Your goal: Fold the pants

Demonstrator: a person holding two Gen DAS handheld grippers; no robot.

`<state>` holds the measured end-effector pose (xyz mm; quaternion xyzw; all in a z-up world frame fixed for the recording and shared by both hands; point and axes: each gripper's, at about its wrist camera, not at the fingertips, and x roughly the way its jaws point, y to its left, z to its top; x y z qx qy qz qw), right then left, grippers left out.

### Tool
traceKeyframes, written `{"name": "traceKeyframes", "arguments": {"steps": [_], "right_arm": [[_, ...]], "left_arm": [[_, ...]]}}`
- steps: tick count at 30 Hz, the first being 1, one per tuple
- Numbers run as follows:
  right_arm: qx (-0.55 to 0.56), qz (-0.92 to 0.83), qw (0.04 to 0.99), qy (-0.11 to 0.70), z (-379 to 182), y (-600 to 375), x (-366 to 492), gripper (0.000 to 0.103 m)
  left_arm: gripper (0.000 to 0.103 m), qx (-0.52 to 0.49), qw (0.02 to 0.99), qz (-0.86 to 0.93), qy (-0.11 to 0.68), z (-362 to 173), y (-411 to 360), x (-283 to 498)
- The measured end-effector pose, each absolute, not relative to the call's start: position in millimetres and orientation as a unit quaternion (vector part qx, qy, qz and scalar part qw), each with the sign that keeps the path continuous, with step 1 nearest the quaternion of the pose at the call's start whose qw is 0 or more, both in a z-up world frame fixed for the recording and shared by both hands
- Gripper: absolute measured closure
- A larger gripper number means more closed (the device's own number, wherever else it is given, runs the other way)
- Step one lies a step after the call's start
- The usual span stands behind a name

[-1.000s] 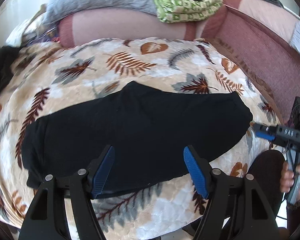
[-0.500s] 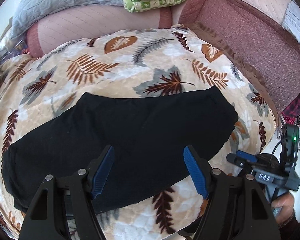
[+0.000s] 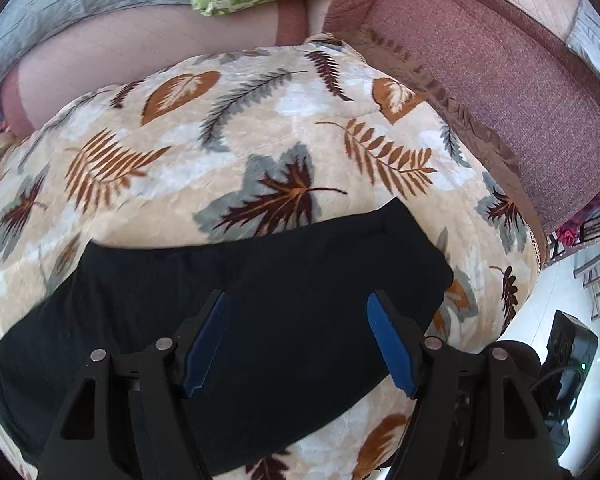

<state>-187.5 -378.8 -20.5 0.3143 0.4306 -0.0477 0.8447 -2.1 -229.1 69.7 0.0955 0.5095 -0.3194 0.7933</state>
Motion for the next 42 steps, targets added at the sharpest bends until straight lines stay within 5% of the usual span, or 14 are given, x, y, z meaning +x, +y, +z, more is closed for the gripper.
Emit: {"name": "traceKeyframes", "arguments": {"steps": [12, 28, 31, 32, 35, 40, 42], "right_arm": [[0.260, -0.067, 0.864, 0.426, -9.1, -378.9, -152.0, 0.027], [0.184, -0.058, 0.896, 0.399, -13.7, -349.4, -110.9, 0.017], [0.193, -0.055, 0.898, 0.393, -14.1, -351.4, -110.0, 0.017], [0.198, -0.054, 0.898, 0.390, -14.0, -355.4, -110.3, 0.018], [0.202, -0.059, 0.898, 0.387, -15.2, -360.0, -109.8, 0.025], [0.216, -0.061, 0.896, 0.384, -16.4, -370.7, -111.5, 0.070], [0.253, -0.045, 0.890, 0.376, -18.2, -382.6, -116.8, 0.076]], "left_arm": [[0.032, 0.137, 0.739, -0.383, 0.536, 26.6, -336.5, 32.4], [0.028, 0.224, 0.696, -0.402, 0.551, -16.8, -385.2, 40.3], [0.042, 0.264, 0.685, -0.416, 0.536, -17.8, -394.5, 30.7], [0.060, 0.267, 0.678, -0.427, 0.535, -16.3, -395.2, 27.9], [0.075, 0.292, 0.671, -0.440, 0.520, -12.9, -397.0, 19.3], [0.080, 0.278, 0.678, -0.445, 0.515, -3.0, -387.3, 15.7], [0.080, 0.269, 0.683, -0.445, 0.512, 1.3, -382.4, 14.9]]}}
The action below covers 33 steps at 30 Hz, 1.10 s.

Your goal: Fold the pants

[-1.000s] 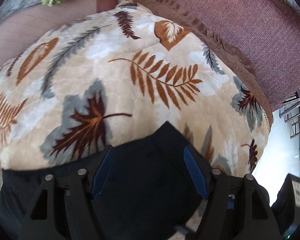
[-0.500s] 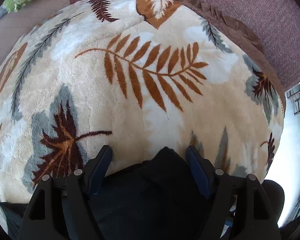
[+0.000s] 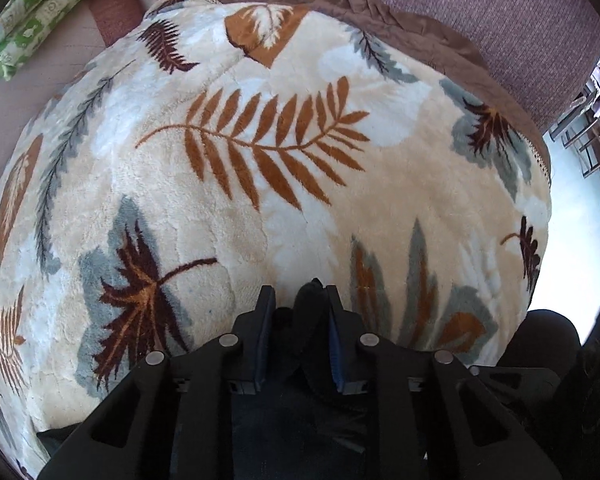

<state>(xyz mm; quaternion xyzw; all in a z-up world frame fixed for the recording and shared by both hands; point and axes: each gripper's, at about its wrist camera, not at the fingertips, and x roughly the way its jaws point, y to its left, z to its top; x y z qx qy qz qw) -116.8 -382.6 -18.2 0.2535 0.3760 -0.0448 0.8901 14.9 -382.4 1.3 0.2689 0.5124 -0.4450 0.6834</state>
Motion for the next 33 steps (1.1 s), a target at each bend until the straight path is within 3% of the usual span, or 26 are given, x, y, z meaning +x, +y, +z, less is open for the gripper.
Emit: {"name": "traceKeyframes", "arguments": {"steps": [8, 10, 12, 14, 18, 22, 33], "right_arm": [[0.294, -0.024, 0.882, 0.369, -25.0, -400.5, -120.2, 0.077], [0.317, -0.017, 0.875, 0.365, -25.2, -395.3, -127.5, 0.075], [0.340, -0.007, 0.869, 0.360, -27.4, -394.3, -129.2, 0.073], [0.354, -0.003, 0.865, 0.356, -29.5, -395.1, -129.5, 0.072], [0.356, 0.002, 0.866, 0.349, -31.1, -394.3, -128.6, 0.073], [0.339, 0.007, 0.873, 0.351, -23.0, -388.4, -129.3, 0.084], [0.280, 0.070, 0.891, 0.350, 27.7, -339.2, -105.6, 0.085]], "left_arm": [[0.078, 0.249, 0.681, -0.442, 0.528, -1.4, -375.9, 24.7], [0.072, 0.249, 0.676, -0.441, 0.535, -8.4, -379.0, 26.5], [0.055, 0.247, 0.666, -0.441, 0.549, -15.6, -385.0, 27.1], [0.051, 0.237, 0.662, -0.446, 0.554, -16.7, -387.8, 27.6], [0.080, 0.231, 0.673, -0.443, 0.545, -10.1, -379.4, 30.0], [0.082, 0.194, 0.692, -0.455, 0.527, 12.4, -353.7, 28.8], [0.082, 0.037, 0.743, -0.434, 0.508, 57.5, -242.4, 55.5]]}}
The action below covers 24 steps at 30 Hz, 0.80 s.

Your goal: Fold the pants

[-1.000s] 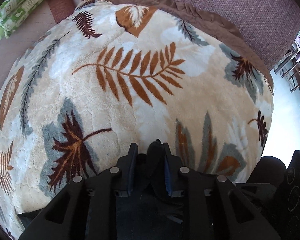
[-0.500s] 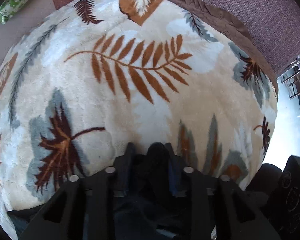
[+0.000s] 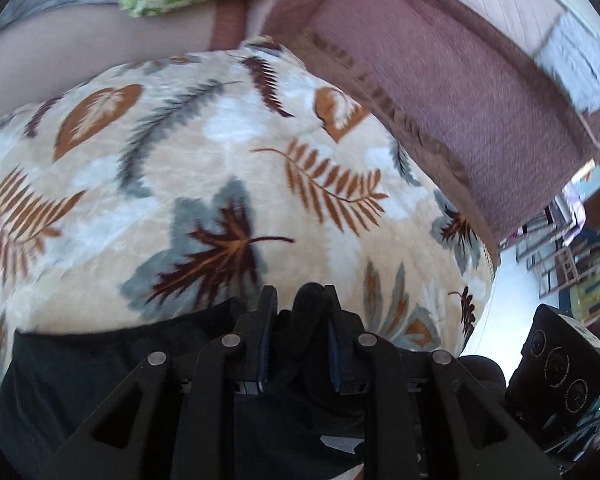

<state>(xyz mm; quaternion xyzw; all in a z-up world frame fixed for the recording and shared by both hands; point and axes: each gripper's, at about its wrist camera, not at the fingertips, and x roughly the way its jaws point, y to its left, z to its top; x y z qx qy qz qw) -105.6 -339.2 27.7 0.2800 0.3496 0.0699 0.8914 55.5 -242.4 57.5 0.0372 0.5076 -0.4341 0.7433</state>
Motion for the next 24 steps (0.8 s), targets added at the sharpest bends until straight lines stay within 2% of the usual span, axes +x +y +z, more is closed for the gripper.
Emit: {"name": "traceKeyframes", "arguments": {"steps": [12, 15, 17, 19, 20, 21, 24], "right_arm": [[0.190, 0.147, 0.876, 0.419, 22.6, -226.2, -47.9, 0.085], [0.163, 0.147, 0.874, 0.434, 15.9, -205.8, -32.7, 0.082], [0.152, 0.151, 0.871, 0.442, 11.6, -194.8, -27.2, 0.077], [0.150, 0.164, 0.868, 0.444, 9.4, -188.0, -25.3, 0.063], [0.150, 0.178, 0.864, 0.446, 7.9, -183.4, -25.0, 0.059], [0.150, 0.194, 0.860, 0.448, 7.3, -178.4, -24.2, 0.052], [0.136, 0.224, 0.852, 0.454, 5.6, -163.8, -23.4, 0.042]], "left_arm": [[0.080, -0.060, 0.776, -0.344, 0.525, 28.1, -102.6, 78.2], [0.079, -0.088, 0.781, -0.330, 0.522, 25.7, -75.9, 79.7], [0.073, -0.108, 0.785, -0.327, 0.514, 29.6, -58.0, 77.5], [0.065, -0.127, 0.794, -0.320, 0.502, 35.5, -38.1, 72.9], [0.062, -0.137, 0.798, -0.316, 0.495, 37.8, -26.8, 70.0], [0.061, -0.146, 0.803, -0.309, 0.489, 39.3, -14.6, 66.5], [0.061, -0.163, 0.813, -0.288, 0.480, 40.2, 15.5, 54.0]]}}
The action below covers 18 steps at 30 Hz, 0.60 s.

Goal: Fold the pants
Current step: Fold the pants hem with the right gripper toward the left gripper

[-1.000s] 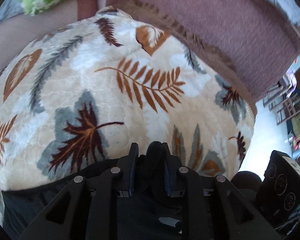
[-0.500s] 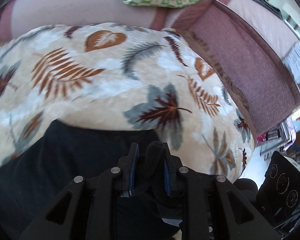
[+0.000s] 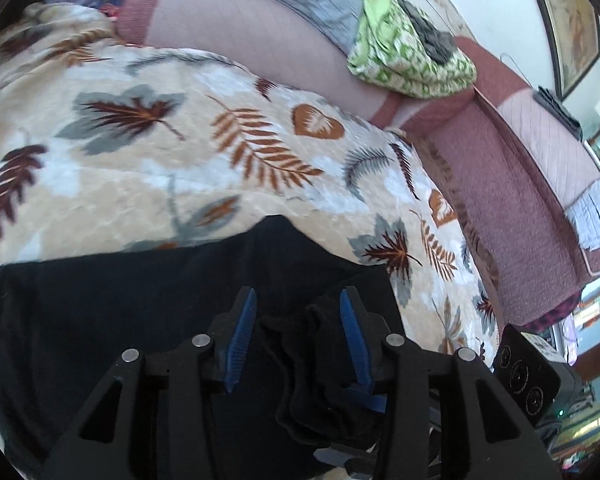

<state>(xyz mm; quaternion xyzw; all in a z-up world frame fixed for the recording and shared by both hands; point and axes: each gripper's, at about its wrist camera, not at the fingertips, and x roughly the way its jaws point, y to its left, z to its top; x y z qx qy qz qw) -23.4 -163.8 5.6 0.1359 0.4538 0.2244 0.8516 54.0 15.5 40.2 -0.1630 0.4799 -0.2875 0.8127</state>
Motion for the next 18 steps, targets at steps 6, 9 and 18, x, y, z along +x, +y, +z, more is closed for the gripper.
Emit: {"name": "traceKeyframes", "arguments": {"steps": [6, 9, 18], "right_arm": [[0.125, 0.263, 0.840, 0.458, 21.9, -154.0, -31.1, 0.039], [0.168, 0.275, 0.840, 0.436, 43.7, -175.7, -29.3, 0.039], [0.309, 0.257, 0.792, 0.459, 27.3, -190.9, 30.7, 0.040]], "left_arm": [[0.061, -0.175, 0.826, -0.242, 0.478, 38.0, 54.2, 21.7], [0.061, -0.185, 0.825, -0.243, 0.475, 34.6, 58.2, 5.6], [0.057, -0.207, 0.828, -0.212, 0.476, 28.7, 71.7, -37.0]]}}
